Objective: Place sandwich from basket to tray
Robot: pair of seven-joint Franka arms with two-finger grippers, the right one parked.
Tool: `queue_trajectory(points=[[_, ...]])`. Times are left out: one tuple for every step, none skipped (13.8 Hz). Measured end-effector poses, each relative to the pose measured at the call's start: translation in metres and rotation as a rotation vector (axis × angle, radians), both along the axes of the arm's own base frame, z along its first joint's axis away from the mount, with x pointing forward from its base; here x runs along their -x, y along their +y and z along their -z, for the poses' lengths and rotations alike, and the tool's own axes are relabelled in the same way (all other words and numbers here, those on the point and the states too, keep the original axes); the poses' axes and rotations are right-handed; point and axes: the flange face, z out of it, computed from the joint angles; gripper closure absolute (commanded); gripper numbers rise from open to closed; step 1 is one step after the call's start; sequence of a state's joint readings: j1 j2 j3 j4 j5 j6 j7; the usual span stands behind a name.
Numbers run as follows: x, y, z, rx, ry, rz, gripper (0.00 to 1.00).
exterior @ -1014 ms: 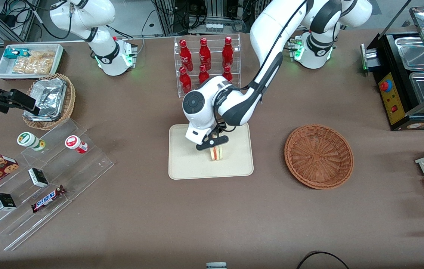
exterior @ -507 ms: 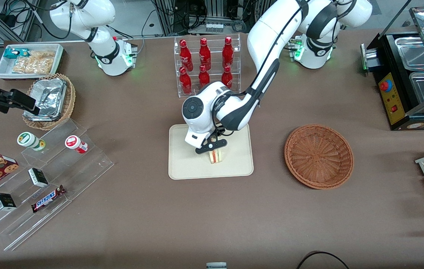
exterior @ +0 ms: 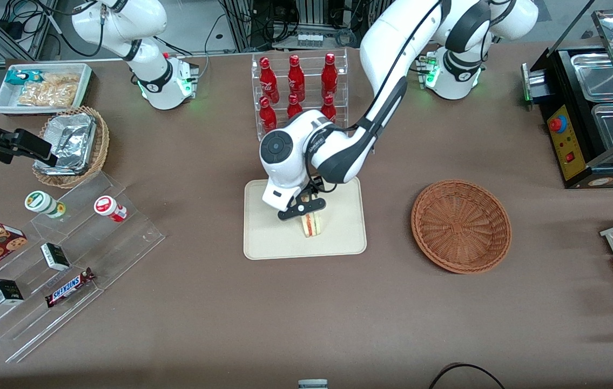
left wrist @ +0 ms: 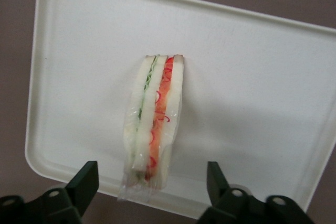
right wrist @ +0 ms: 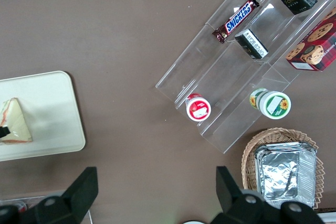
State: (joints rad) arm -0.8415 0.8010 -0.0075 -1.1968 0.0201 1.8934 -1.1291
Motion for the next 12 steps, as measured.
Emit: queue_trajectory(points=[[-0.002,0.006,-0.014,-0.009,0.004,-0.008,0.00],[-0.005,0.012,-0.030,-0.014,0.005,-0.016,0.00],[-0.009,0.018,-0.045,-0.011,-0.003,-0.027,0.00],[-0.015,0.027,-0.057,-0.014,-0.007,-0.043,0.00],[-0.023,0.039,-0.066,-0.023,-0.003,-0.062,0.00],[-0.030,0.051,-0.072,-0.032,0.003,-0.080,0.00],[-0.037,0.063,-0.075,-0.037,0.005,-0.098,0.00],[-0.045,0.078,-0.079,-0.040,0.010,-0.107,0.00],[-0.052,0.095,-0.083,-0.040,0.017,-0.096,0.00],[-0.060,0.114,-0.089,-0.039,0.026,-0.077,0.00],[-0.067,0.136,-0.095,-0.037,0.035,-0.061,0.00],[-0.075,0.159,-0.101,-0.034,0.043,-0.048,0.00]])
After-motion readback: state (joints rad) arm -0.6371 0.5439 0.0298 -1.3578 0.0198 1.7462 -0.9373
